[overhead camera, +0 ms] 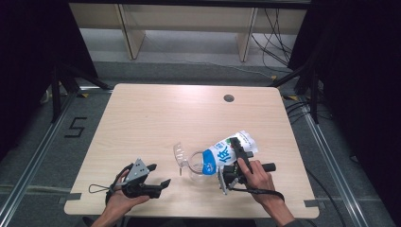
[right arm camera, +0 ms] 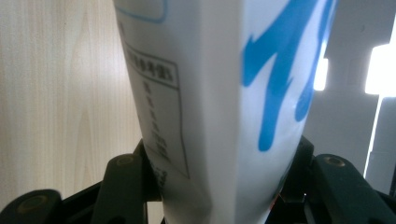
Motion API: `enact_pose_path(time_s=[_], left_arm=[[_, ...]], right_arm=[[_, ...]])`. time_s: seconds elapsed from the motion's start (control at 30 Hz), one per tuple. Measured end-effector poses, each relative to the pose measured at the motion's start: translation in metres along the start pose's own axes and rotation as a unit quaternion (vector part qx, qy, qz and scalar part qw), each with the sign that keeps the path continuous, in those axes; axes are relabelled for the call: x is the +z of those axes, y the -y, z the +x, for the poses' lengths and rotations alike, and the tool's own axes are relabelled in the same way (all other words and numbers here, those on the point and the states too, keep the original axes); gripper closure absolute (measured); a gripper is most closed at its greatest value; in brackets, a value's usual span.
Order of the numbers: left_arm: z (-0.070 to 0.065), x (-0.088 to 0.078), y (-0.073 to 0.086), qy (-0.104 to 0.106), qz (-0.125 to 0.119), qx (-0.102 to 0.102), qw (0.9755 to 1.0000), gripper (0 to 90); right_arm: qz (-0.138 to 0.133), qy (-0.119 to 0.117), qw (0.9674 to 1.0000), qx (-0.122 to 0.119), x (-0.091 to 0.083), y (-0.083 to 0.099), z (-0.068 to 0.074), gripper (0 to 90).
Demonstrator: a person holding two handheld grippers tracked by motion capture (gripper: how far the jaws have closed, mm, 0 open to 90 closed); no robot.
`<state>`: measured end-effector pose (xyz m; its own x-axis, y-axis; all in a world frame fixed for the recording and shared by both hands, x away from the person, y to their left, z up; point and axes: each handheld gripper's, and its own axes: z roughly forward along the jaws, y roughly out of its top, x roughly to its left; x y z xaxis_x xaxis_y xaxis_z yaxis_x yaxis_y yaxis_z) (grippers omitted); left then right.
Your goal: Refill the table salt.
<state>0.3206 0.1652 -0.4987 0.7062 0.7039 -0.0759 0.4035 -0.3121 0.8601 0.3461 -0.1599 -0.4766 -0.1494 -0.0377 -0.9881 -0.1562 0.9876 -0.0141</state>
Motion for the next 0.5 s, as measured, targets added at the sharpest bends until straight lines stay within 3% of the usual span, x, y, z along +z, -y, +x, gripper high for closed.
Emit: enact_pose_path(time_s=[0.5], left_arm=[[-0.0009,-0.0006,0.0000,-0.001,0.002,-0.004,1.0000,21.7]], right_arm=[[0.004,0.008,1.0000,-0.002,-0.0010,-0.0001,0.0007,50.7]])
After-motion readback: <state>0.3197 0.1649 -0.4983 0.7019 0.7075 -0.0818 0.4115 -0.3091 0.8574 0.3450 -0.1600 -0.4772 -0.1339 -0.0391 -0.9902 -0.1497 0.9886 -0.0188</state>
